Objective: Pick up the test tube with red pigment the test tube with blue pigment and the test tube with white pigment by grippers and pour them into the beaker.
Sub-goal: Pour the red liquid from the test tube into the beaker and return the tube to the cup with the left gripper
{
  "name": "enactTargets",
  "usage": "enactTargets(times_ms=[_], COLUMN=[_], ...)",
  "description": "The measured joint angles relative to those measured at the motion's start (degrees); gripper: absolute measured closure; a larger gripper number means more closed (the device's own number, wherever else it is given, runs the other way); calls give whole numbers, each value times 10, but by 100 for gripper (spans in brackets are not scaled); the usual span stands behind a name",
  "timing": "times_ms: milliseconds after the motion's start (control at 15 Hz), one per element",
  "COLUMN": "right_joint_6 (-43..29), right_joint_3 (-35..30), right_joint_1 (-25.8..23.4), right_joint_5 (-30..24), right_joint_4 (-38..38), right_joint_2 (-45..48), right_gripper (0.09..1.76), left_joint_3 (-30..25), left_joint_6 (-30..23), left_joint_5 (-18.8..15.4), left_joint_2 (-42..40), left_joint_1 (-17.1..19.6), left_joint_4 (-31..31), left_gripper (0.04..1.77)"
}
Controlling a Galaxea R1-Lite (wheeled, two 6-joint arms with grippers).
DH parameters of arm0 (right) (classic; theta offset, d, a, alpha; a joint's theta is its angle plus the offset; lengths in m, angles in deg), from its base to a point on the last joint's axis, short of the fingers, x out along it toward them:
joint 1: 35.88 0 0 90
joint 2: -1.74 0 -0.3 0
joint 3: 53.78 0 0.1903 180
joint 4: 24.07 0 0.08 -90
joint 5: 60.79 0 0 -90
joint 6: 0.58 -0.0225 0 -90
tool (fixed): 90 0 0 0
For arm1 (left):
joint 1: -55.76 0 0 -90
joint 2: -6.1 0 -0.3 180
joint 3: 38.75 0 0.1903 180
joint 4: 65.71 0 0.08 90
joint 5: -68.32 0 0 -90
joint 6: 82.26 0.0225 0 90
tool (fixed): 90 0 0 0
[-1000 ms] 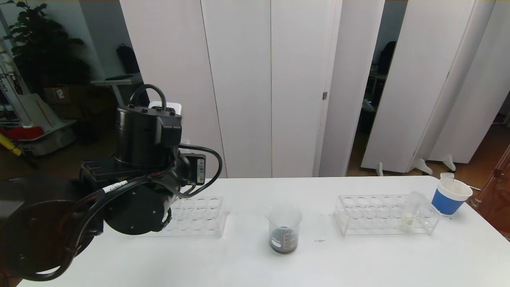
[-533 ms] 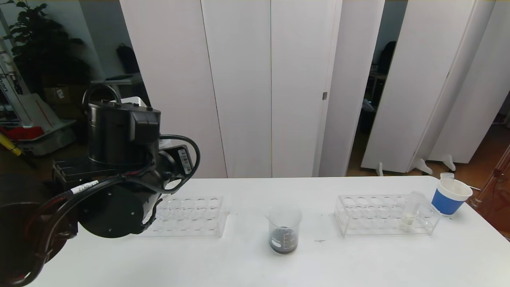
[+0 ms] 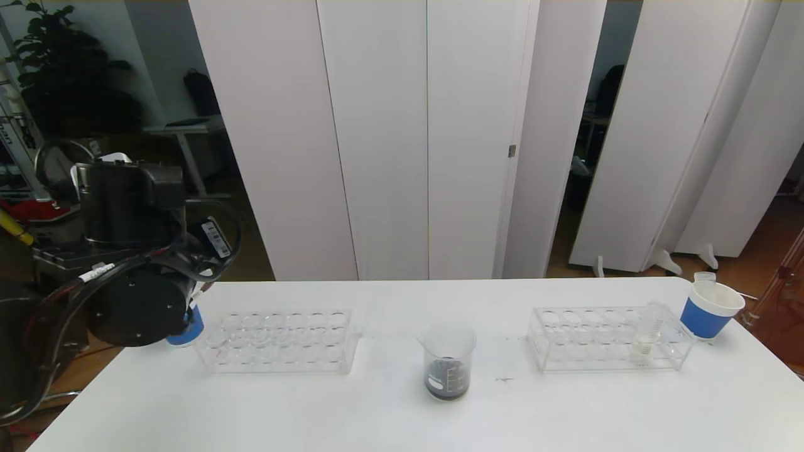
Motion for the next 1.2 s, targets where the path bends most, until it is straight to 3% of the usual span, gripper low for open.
enactTargets(times_ms=[267, 400, 600, 800, 1200], right_joint_6=[0, 0, 0, 0, 0], right_joint_3=[0, 0, 0, 0, 0], right_joint_1=[0, 0, 0, 0, 0], right_joint_5=[0, 0, 0, 0, 0], right_joint_4=[0, 0, 0, 0, 0], right_joint_2=[0, 0, 0, 0, 0], right_gripper=[10, 10, 10, 10, 10], left_joint_3=[3, 8, 7, -6, -26], left_joint_6=[-5, -6, -5, -5, -6], left_joint_5=[-12, -26, -29, -35, -83], left_joint_2=[11, 27, 64, 109, 190], left_joint_1=[110, 158, 208, 235, 256], left_joint_4=[-64, -130, -188, -252, -321], left_gripper=[123, 123, 123, 123, 123])
